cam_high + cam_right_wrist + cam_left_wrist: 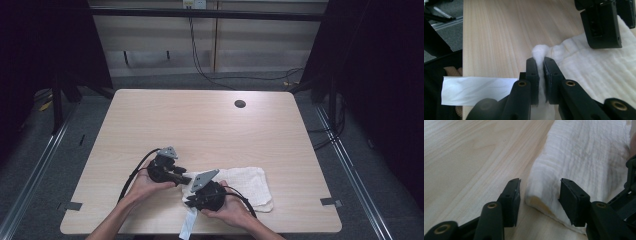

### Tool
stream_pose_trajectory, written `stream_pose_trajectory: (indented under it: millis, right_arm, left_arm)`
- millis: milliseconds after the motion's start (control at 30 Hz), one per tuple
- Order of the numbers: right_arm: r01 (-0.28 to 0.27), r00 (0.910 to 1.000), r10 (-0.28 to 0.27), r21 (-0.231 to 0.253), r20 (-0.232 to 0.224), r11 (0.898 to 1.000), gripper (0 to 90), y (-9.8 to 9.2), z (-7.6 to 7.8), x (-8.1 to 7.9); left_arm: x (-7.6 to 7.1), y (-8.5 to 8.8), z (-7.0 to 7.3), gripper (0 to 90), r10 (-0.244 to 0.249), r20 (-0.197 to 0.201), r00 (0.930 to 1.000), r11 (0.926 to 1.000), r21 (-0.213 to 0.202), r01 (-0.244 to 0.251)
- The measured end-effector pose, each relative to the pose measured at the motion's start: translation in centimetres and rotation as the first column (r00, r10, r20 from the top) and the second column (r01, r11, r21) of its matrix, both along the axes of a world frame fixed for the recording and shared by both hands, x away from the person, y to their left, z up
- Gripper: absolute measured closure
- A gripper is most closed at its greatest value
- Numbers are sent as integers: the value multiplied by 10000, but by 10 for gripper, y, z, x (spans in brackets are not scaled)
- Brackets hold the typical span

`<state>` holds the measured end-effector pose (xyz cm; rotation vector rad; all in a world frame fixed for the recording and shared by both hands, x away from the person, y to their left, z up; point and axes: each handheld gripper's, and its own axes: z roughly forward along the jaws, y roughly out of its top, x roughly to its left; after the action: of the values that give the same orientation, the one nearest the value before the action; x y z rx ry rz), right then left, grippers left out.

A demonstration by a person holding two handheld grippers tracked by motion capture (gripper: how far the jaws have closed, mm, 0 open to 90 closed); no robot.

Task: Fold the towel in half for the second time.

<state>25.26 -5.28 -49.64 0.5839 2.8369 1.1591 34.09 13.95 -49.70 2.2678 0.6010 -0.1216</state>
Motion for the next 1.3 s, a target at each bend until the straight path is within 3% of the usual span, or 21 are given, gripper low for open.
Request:
stream_pose_trajectory:
  millis: [167, 300, 400, 533, 600, 733, 967, 1300]
  right_arm:
    - [30, 9999, -29, -85, 130, 10000, 834, 1, 1, -2]
    - [-44, 9979, 62, -290, 638, 9996, 839, 5, 1, -5]
    - [-24, 9990, 33, -182, 456, 9998, 841, 6, 1, -4]
    - [20, 9999, -20, -11, 141, 10000, 842, 4, 1, -1]
    - [7, 10000, -8, 118, 71, 9999, 843, 4, 3, -1]
    - [140, 9999, -137, 484, -64, 9987, 843, 2, 9, -1]
    - [338, 9994, -325, 1027, -142, 9941, 844, -2, 21, 1]
    - [477, 9988, -488, 1447, 40, 9883, 844, -3, 36, 3]
  left_arm:
    - [-3, -1, -1, 555, -8, 291, 9996, 10000, 28, 7]
    - [-7, -1, -1, 757, -123, 499, 9987, 9998, 190, 114]
    - [-7, 0, -2, 827, -42, 358, 9994, 10000, 16, 41]
    - [-5, 2, -1, 840, 65, 235, 9997, 9999, -161, -61]
    - [-6, 3, 1, 845, 109, 409, 9991, 9997, -236, -100]
    - [-7, 4, 5, 846, 157, 364, 9992, 9993, -351, -144]
    - [-3, 15, 14, 846, 367, 285, 9989, 9948, -963, -338]
    - [0, 23, 31, 846, 407, 461, 9981, 9906, -1326, -343]
